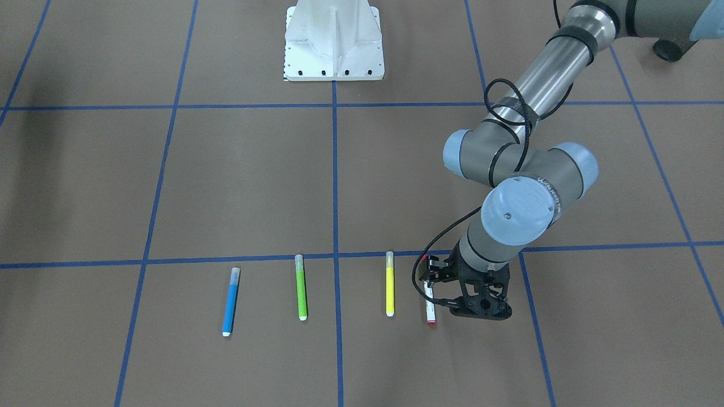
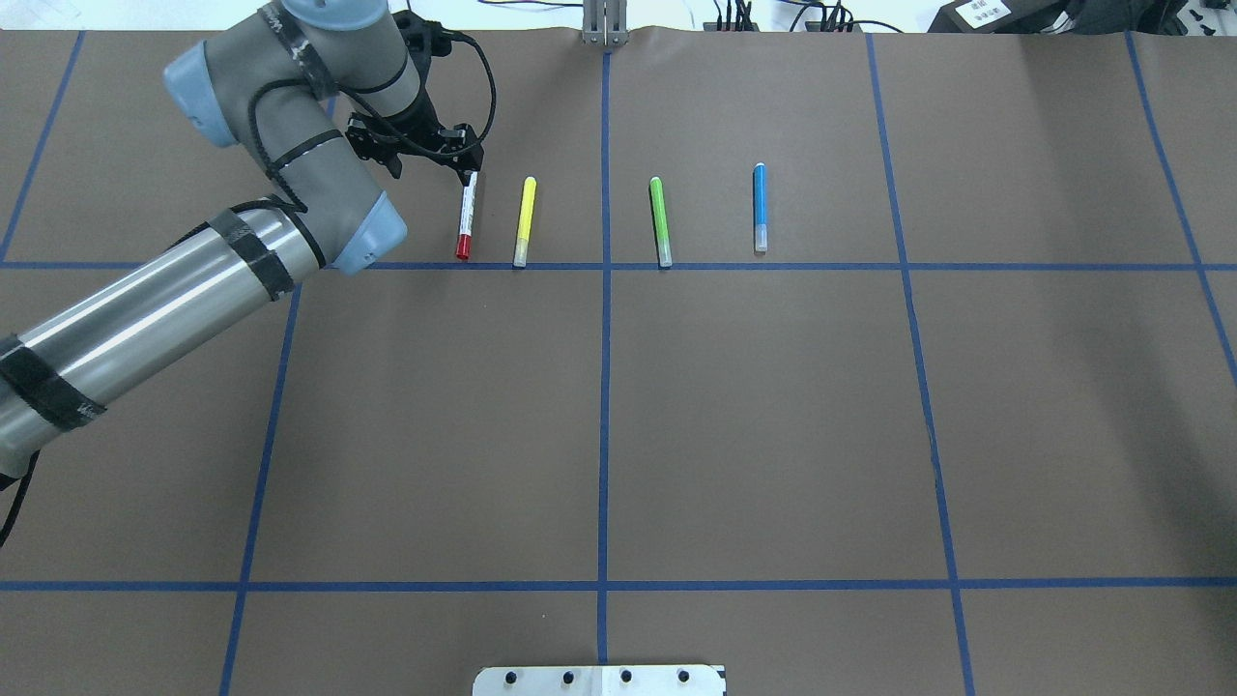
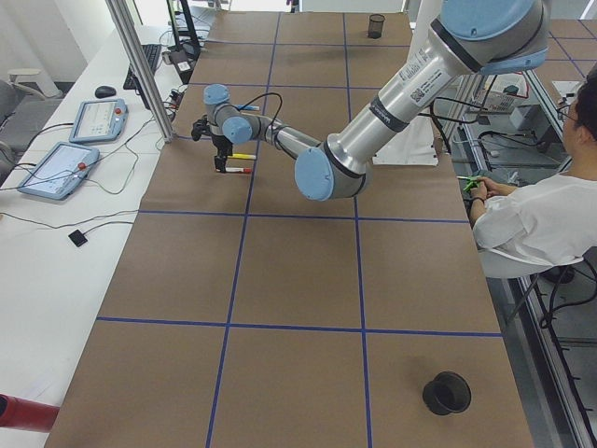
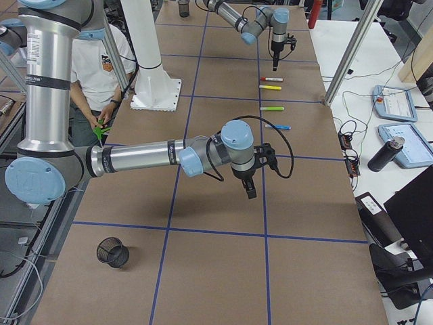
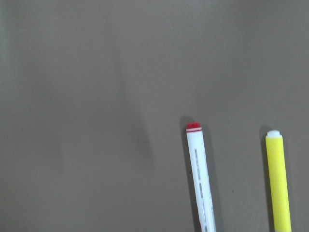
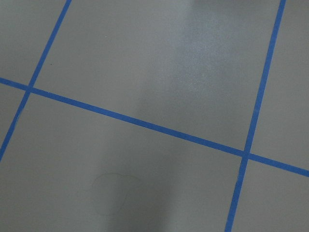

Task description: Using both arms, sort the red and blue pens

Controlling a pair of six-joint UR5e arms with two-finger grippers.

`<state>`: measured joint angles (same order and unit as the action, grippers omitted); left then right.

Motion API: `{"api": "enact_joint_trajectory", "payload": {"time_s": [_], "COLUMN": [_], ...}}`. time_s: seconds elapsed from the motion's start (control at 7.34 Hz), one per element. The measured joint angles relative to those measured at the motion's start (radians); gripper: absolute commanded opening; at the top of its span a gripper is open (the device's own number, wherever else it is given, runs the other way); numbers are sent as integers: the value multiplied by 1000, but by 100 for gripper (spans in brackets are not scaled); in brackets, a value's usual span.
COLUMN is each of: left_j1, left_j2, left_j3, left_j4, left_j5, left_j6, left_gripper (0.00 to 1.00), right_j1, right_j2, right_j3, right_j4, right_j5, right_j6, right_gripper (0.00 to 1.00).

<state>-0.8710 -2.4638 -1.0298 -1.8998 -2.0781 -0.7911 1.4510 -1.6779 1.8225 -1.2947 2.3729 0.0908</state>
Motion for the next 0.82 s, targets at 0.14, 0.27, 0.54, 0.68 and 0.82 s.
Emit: {"api": "enact_joint_trajectory", "payload": {"time_s": [0.14,0.27,0.54,0.68,0.82], "left_j1": [8,12,19,26,31], "left_j2": [-26,-51,-77,-84,-89], "left_j3": [46,96,174,194,204], "left_j4": [-11,-30,-98,-128,-144], "left_j5": [20,29,42,46,48], "left_j6": [-8,-14,-44,-70,-94], "left_gripper": [93,90,78,74,67], "right_j1": [-1,-3,-9,-10,-12], "right_j2": [0,0,0,0,0], "right_j3": [-1,-1,-2,-2,-3], "right_j4": [0,0,0,0,0], "right_j5": [0,-1,-1,-1,-1], "right_j6": [1,1,2,2,3], "right_gripper": [100,100,100,100,100]}}
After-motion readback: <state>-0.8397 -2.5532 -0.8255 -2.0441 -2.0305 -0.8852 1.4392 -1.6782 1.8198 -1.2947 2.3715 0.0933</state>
